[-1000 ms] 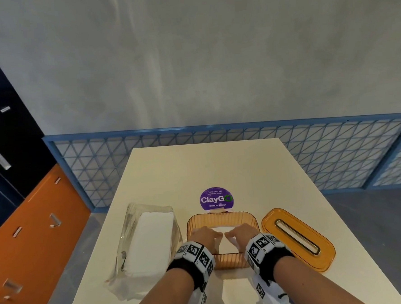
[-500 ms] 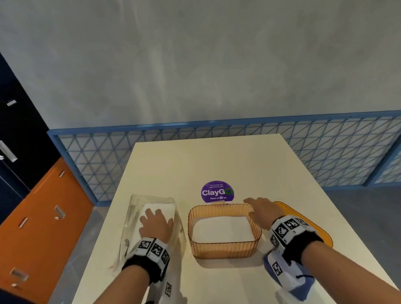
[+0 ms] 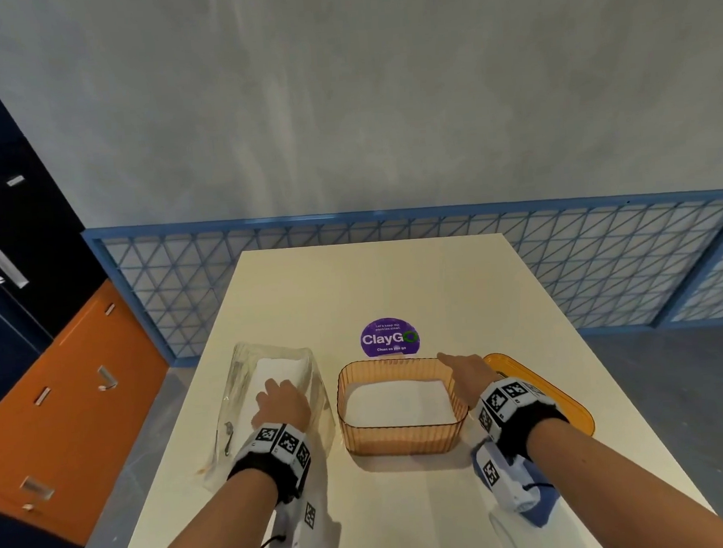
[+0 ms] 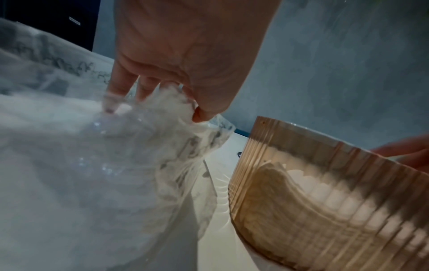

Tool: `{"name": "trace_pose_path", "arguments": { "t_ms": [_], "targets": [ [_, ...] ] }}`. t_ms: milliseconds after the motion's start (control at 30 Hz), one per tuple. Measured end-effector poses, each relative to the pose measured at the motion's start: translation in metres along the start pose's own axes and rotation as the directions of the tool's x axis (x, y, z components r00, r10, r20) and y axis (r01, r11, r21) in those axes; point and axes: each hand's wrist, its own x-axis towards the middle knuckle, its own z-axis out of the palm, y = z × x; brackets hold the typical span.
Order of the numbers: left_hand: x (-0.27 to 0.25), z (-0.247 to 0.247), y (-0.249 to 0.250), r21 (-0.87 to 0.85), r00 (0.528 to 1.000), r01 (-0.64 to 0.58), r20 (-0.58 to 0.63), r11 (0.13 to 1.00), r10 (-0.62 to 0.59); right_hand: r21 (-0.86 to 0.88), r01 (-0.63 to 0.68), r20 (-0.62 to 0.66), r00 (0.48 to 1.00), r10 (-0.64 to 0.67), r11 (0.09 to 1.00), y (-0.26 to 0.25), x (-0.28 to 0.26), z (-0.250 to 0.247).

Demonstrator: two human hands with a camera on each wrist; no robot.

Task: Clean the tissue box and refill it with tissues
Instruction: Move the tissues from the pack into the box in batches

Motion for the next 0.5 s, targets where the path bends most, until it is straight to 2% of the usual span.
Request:
{"name": "trace_pose_path", "arguments": {
  "t_ms": [267, 433, 500],
  "targets": [
    [-0.006, 0.004, 0.004, 0.141, 0.999, -0.029, 0.018, 0.990, 0.026, -0.012, 0.022, 0.003, 1.000, -0.022, 1.000, 0.002, 0.003, 0.001],
    [-0.013, -0.027, -0.004, 0.114, 0.992, -0.104, -0.061, 0.988, 0.112, -0.020, 0.048, 0.031, 0.998, -0.047, 0.999, 0.005, 0.003, -0.002],
    [-0.021, -0.052, -0.008, 0.043, 0.982, -0.109, -0.151, 0.993, 0.114, 0.013, 0.065, -0.062, 0.996, -0.064, 0.998, 0.001, 0.003, -0.007]
  ]
}}
